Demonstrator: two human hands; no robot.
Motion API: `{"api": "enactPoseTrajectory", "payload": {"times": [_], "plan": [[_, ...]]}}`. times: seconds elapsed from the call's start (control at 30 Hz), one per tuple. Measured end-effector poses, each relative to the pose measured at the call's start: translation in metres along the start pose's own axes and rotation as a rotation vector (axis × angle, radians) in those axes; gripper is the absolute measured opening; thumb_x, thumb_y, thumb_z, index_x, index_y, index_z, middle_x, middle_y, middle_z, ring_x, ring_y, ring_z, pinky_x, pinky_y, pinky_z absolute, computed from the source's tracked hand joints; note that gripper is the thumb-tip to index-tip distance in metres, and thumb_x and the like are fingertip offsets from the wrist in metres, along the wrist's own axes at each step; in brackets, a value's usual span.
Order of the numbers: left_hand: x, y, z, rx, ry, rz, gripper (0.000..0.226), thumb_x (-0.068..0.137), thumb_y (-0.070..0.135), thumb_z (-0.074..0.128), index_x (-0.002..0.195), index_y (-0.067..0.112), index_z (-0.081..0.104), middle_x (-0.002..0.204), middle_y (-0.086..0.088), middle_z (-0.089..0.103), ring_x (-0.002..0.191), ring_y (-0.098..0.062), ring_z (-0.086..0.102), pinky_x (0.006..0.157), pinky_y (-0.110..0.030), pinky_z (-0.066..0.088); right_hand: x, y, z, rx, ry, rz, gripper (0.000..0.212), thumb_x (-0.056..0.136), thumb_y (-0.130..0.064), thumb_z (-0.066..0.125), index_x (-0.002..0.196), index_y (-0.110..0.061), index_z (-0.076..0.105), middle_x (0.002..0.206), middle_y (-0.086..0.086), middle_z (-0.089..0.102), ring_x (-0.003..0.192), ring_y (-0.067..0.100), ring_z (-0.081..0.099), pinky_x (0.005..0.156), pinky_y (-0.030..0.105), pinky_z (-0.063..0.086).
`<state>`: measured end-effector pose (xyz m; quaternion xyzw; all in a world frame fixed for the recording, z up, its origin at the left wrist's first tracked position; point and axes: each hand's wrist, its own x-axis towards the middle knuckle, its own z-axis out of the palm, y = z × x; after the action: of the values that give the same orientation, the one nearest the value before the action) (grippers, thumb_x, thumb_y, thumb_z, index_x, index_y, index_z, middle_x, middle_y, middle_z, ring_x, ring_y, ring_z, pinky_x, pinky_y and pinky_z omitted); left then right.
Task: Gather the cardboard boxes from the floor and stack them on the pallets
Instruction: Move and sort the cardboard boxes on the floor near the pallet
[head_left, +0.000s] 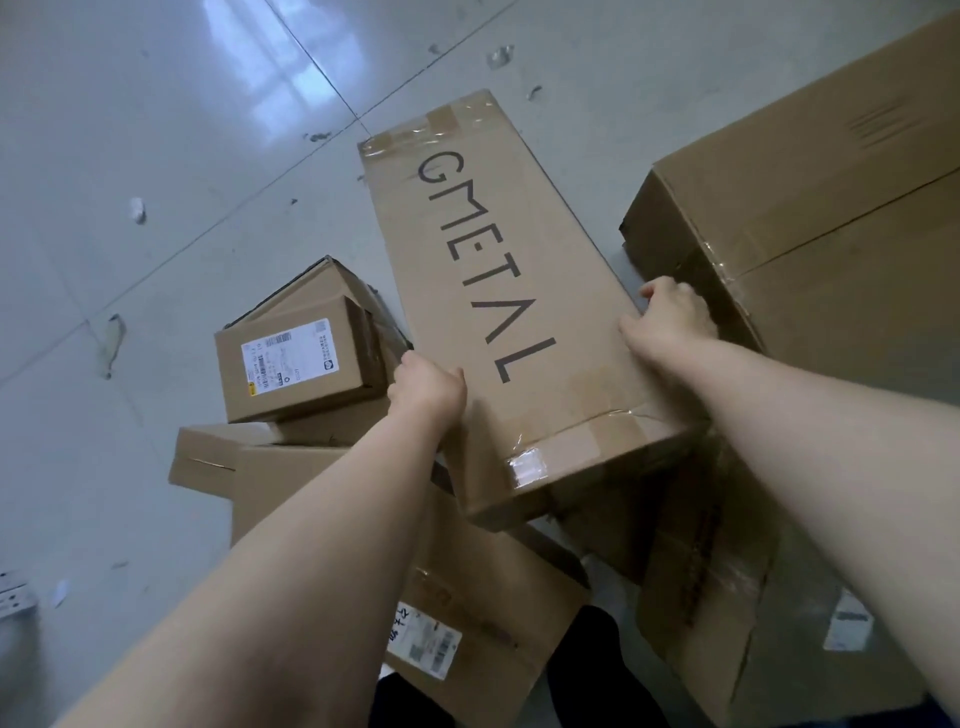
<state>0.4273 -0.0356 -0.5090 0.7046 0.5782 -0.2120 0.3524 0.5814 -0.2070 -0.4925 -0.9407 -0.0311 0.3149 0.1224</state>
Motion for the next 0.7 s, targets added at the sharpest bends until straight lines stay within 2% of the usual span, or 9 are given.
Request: {"api": "enactPoseTrajectory", "payload": {"times": [0.17, 0.27, 0.37, 0.5, 0.7], "plan": [[0.028, -0.011, 0.022, -0.264, -0.044, -0.105, 0.062, 0.095, 0.044, 0.051, 0.142, 0.008, 0.030, 0.136, -0.013, 0.050, 0.120, -0.035, 0.051, 0.100, -0.042, 0.044, 0.031, 0.000, 0.026, 0.131, -0.173, 0.120, 0.070, 0.091, -0.044, 0.059, 0.146, -0.008, 0.035, 0.148, 0.016, 0.042, 0.133, 0.037, 0.042, 0.109, 0.044, 0.038], [0.036, -0.022, 0.029, -0.354, -0.049, -0.089, 0.064, 0.091, 0.052, 0.053, 0.139, 0.012, 0.038, 0.134, -0.009, 0.053, 0.120, -0.031, 0.051, 0.102, -0.042, 0.043, 0.044, 0.008, 0.025, 0.303, -0.236, 0.156, 0.073, 0.085, -0.051, 0.064, 0.143, -0.014, 0.040, 0.144, 0.009, 0.047, 0.127, 0.034, 0.048, 0.103, 0.039, 0.042], [0.038, -0.028, 0.035, -0.495, -0.029, -0.113, 0.062, 0.086, 0.054, 0.059, 0.135, 0.018, 0.045, 0.130, -0.005, 0.056, 0.116, -0.028, 0.054, 0.104, -0.045, 0.043, 0.043, 0.021, 0.025, 0.381, -0.310, 0.150, 0.087, 0.076, -0.060, 0.070, 0.146, -0.020, 0.039, 0.142, 0.004, 0.049, 0.124, 0.031, 0.051, 0.104, 0.039, 0.042], [0.036, -0.034, 0.035, -0.569, -0.047, -0.150, 0.061, 0.082, 0.055, 0.064, 0.131, 0.024, 0.046, 0.128, -0.003, 0.057, 0.116, -0.029, 0.054, 0.105, -0.046, 0.043, 0.031, 0.023, 0.030, 0.458, -0.283, 0.102, 0.073, 0.080, -0.051, 0.072, 0.141, -0.020, 0.046, 0.134, 0.005, 0.056, 0.117, 0.028, 0.055, 0.097, 0.036, 0.045], [0.015, -0.046, 0.026, -0.616, -0.089, -0.185, 0.064, 0.082, 0.054, 0.066, 0.134, 0.025, 0.044, 0.129, -0.001, 0.056, 0.115, -0.027, 0.053, 0.102, -0.044, 0.043, 0.004, 0.018, 0.016, 0.452, -0.217, 0.070, 0.058, 0.085, -0.044, 0.068, 0.136, -0.023, 0.051, 0.131, 0.004, 0.059, 0.115, 0.027, 0.055, 0.084, 0.027, 0.040]]}}
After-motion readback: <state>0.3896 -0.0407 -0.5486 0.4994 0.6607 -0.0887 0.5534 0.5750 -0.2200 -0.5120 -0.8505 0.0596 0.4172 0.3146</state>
